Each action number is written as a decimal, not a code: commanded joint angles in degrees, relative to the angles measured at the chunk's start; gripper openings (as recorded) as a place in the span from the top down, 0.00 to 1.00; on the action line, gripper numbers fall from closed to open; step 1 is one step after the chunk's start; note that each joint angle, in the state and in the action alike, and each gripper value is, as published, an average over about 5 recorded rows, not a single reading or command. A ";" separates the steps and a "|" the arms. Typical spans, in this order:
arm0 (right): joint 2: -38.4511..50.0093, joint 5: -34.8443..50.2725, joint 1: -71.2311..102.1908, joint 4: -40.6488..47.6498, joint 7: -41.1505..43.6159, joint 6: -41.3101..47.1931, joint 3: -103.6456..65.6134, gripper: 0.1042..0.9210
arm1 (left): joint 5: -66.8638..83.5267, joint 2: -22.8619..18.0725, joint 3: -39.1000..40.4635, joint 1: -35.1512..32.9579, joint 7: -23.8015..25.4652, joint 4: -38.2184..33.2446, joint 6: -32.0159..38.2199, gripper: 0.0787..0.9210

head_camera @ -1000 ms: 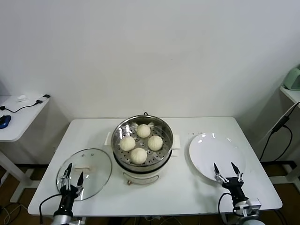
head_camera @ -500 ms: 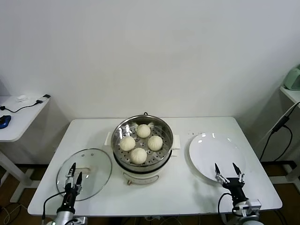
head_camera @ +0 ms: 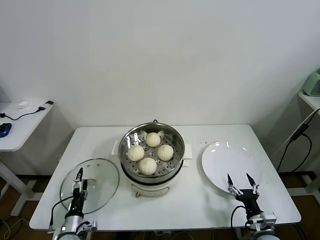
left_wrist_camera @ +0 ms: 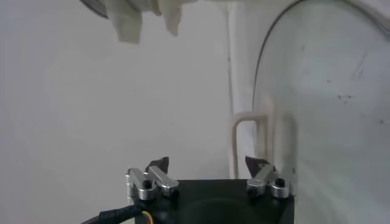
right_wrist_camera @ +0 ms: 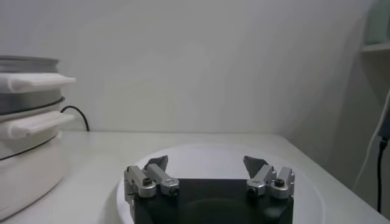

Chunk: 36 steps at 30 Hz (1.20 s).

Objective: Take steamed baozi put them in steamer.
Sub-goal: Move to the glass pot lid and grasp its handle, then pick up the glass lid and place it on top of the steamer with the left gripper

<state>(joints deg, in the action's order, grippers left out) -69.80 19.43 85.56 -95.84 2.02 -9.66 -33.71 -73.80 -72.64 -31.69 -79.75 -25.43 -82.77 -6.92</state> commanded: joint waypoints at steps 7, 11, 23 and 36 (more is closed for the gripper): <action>-0.22 -1.47 -0.25 -0.20 -0.02 0.24 0.38 0.12 | -1.34 -0.38 0.07 1.80 0.79 3.08 -2.68 0.41; -0.31 -1.73 -0.34 -0.36 -0.03 0.32 0.52 0.12 | -1.05 -0.58 0.10 1.68 0.77 3.46 -3.17 0.55; -0.06 -1.81 -0.37 -1.35 0.17 0.61 0.36 0.12 | 0.91 -1.65 -0.10 2.73 -1.08 2.58 -0.90 0.93; 0.23 -4.18 -0.18 -4.00 -2.22 3.73 -0.16 0.12 | 14.25 8.66 -4.22 -4.21 10.18 -19.46 -4.52 0.94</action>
<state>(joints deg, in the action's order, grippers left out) -69.59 16.79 85.39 -98.61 1.41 -7.98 -33.81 -65.37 -68.13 -35.00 -81.65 -19.68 -92.98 -10.11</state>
